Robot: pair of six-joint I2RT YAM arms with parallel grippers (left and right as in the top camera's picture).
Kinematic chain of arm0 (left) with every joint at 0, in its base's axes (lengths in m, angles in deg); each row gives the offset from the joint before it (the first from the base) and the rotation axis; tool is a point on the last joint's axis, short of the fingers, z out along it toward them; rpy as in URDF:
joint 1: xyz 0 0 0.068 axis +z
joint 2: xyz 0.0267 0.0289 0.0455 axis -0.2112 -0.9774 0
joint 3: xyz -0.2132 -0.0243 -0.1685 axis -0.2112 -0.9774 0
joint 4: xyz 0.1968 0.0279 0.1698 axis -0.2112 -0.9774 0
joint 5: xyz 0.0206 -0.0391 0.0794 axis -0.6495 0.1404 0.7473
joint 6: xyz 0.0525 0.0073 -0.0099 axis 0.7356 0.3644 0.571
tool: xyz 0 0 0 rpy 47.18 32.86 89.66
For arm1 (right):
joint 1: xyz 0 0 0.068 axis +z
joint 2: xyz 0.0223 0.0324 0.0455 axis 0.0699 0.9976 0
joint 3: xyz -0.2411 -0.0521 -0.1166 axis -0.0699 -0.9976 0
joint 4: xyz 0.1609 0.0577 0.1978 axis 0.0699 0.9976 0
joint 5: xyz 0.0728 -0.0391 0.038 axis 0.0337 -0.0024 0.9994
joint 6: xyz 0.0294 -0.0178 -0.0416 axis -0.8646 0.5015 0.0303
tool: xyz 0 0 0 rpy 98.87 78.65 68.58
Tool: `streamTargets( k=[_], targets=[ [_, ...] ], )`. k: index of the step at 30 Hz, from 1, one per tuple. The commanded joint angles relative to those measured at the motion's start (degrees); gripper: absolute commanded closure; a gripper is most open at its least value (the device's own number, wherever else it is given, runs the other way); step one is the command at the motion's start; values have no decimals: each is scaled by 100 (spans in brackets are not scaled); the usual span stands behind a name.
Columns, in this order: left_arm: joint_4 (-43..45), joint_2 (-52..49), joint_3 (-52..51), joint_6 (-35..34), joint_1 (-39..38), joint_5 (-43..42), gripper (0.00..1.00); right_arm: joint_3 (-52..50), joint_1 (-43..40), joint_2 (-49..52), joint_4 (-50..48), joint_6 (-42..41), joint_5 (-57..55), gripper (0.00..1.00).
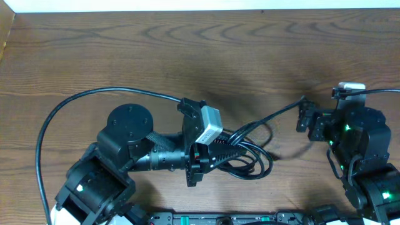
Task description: Untangle cables
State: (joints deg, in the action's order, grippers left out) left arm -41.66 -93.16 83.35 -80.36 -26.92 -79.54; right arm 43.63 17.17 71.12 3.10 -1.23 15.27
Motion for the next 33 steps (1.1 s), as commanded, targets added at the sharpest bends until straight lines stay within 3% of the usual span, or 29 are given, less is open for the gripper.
streamTargets(
  k=[1,7,19,29,33],
  targets=[
    [-57,109,223,-188,-17,254,93,-68,-129,11,24,-127,-431,1],
    [-334,109,223,-634,-17,1091,92,-68,-192,11,90,-50,-66,2],
    [-352,9,223,-2024,-17,2861,92,-68,-192,11,892,1873,3134,1],
    [-400,-90,223,-1845,-17,2892,92,-66,-192,-20,192,2017,5228,4],
    [-400,-118,223,-1762,-17,2896,92,-66,-195,-44,-343,1587,5761,5]
  ],
)
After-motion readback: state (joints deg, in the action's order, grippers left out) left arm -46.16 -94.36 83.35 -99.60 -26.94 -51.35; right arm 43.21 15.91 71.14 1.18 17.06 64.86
